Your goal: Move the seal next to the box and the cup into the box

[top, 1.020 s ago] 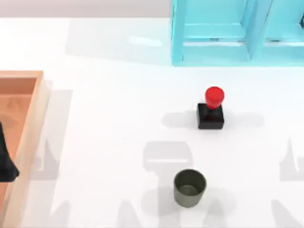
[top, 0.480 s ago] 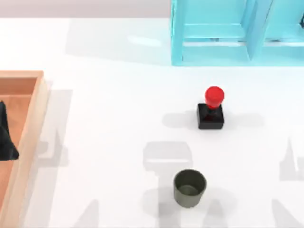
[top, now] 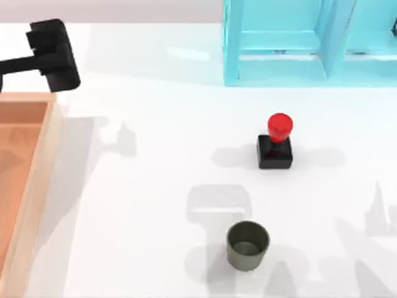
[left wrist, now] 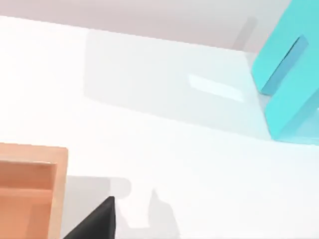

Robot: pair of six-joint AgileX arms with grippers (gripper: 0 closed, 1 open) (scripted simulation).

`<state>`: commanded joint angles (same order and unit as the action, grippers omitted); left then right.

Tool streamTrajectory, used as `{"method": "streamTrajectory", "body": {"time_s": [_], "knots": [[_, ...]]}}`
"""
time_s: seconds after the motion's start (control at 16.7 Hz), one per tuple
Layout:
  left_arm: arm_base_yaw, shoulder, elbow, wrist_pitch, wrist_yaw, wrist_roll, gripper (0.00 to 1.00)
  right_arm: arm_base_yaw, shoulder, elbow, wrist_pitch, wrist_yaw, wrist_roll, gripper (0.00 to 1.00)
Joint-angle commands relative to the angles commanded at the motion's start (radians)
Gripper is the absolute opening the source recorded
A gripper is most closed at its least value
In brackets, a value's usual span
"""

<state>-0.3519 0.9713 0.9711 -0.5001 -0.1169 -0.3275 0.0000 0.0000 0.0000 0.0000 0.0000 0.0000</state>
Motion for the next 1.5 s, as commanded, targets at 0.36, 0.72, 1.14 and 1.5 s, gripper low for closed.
{"method": "streamTrajectory", "body": {"time_s": [0.36, 0.72, 1.14, 1.5], "knots": [[-0.228, 0.633, 0.624, -0.322, -0.074, -0.21, 1.0, 0.0, 0.0, 0.0, 0.0, 0.0, 0.0, 1.0], [-0.43, 1.188, 1.173, -0.603, -0.138, -0.393, 1.0, 0.0, 0.0, 0.0, 0.0, 0.0, 0.0, 1.0], [-0.561, 1.545, 1.528, -0.784, -0.18, -0.51, 1.0, 0.0, 0.0, 0.0, 0.0, 0.0, 0.0, 1.0], [-0.562, 1.56, 1.54, -0.79, -0.18, -0.514, 1.0, 0.0, 0.0, 0.0, 0.0, 0.0, 0.0, 1.0]]}}
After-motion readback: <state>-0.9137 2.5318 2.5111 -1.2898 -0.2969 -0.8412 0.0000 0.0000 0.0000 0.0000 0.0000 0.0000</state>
